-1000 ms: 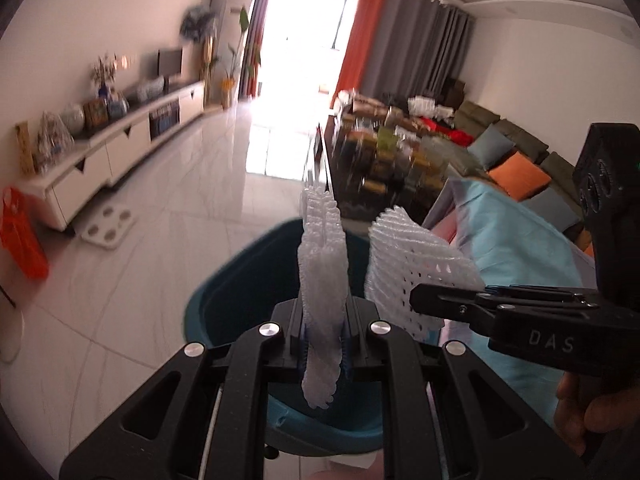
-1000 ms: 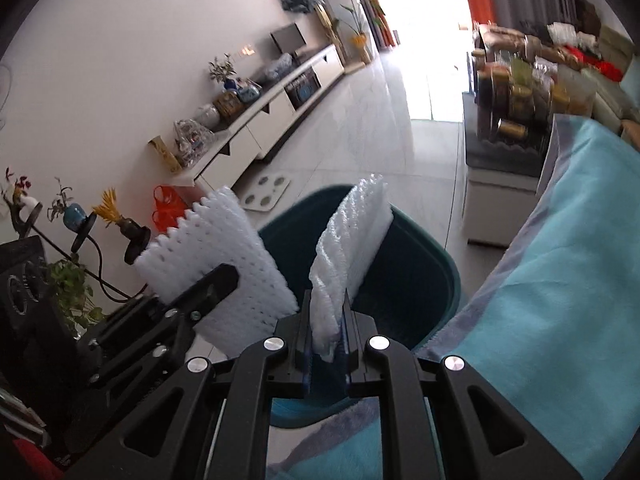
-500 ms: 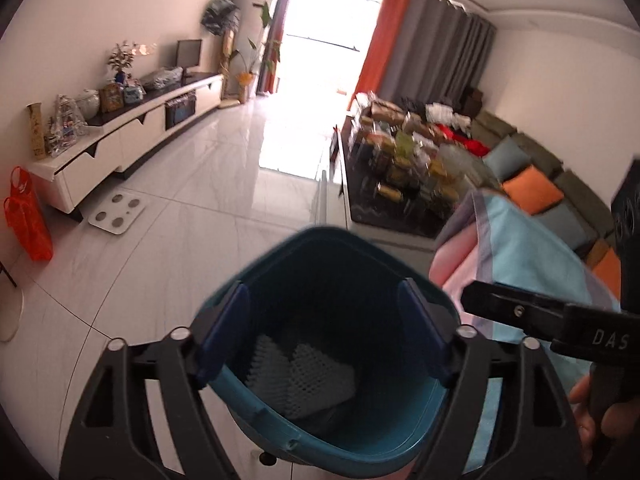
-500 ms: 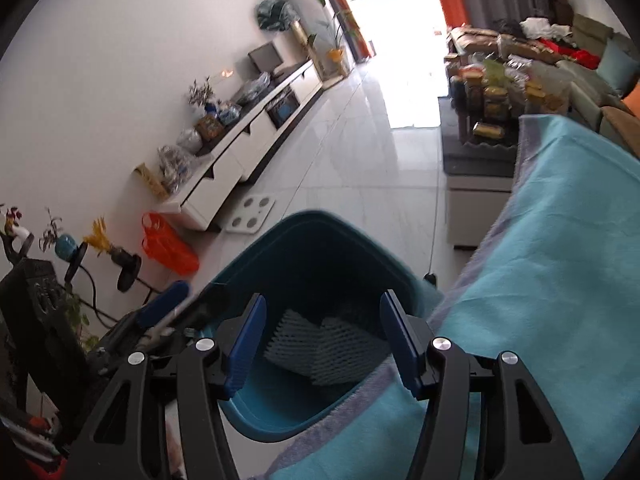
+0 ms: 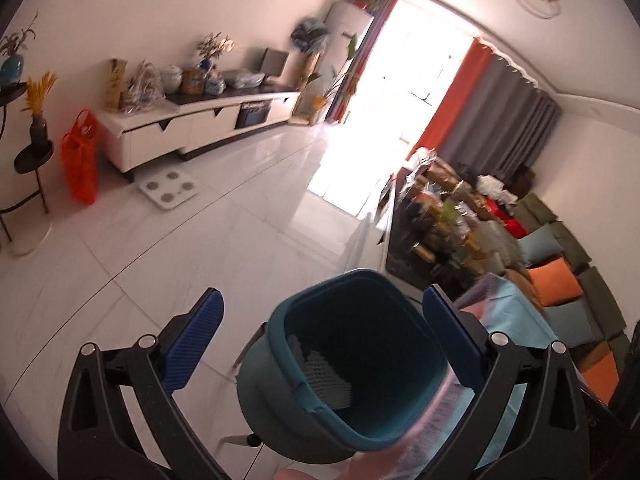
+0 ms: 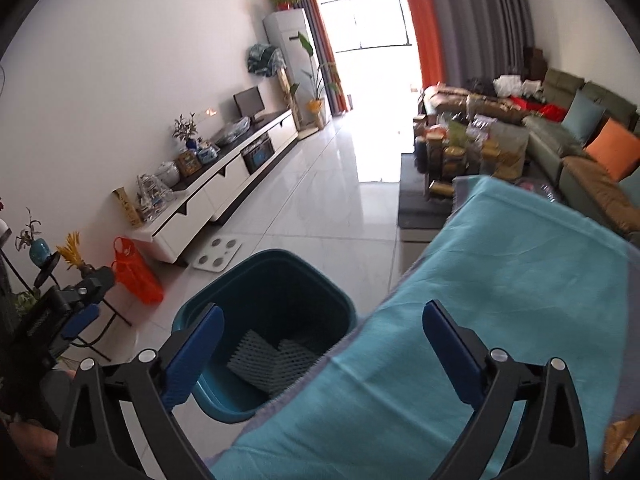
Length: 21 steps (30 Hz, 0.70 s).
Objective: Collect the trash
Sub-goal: 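Move both tools back over the trash on the table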
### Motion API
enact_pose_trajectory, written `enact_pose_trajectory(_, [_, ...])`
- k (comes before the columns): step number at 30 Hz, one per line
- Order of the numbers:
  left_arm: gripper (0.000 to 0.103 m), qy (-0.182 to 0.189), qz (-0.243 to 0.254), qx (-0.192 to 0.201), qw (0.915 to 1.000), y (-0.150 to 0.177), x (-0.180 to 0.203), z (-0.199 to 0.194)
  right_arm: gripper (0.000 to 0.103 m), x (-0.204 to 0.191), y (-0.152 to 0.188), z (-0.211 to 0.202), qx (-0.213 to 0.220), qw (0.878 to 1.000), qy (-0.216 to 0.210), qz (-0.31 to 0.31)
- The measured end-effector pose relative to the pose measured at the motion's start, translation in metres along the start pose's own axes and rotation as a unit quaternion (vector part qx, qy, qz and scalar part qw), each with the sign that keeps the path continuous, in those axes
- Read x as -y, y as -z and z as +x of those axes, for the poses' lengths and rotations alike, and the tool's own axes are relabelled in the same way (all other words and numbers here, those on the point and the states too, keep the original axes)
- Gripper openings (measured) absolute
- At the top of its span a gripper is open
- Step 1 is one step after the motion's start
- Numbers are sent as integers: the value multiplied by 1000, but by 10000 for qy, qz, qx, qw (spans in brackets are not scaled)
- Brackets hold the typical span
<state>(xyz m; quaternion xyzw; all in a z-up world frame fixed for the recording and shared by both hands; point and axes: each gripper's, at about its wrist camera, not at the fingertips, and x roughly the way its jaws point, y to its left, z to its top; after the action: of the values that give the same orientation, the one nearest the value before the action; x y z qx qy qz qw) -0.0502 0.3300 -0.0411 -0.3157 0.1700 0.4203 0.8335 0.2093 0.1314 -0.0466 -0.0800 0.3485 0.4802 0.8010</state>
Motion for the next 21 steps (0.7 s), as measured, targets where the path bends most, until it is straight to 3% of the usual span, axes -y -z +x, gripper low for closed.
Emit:
enact_pose_trajectory(3, [98,218,548,195,9981,11,18,-24,96,5,5,-16,163,9997,174,-54])
enact_pose_trajectory(12, [98,1077,1340,509,9838,52,75,-77,96,26,26,-76,682,9959,579,-106])
enact_pose_trajectory(18, [98,1595,1514,290,9751,75,112,-96,96,43,51,-122,1098,9895,942,-55])
enact_pose_trajectory(21, [98,1823,1848,321,9652,87,135,-111,96,53,66,-145,1292,9844,1195,-17])
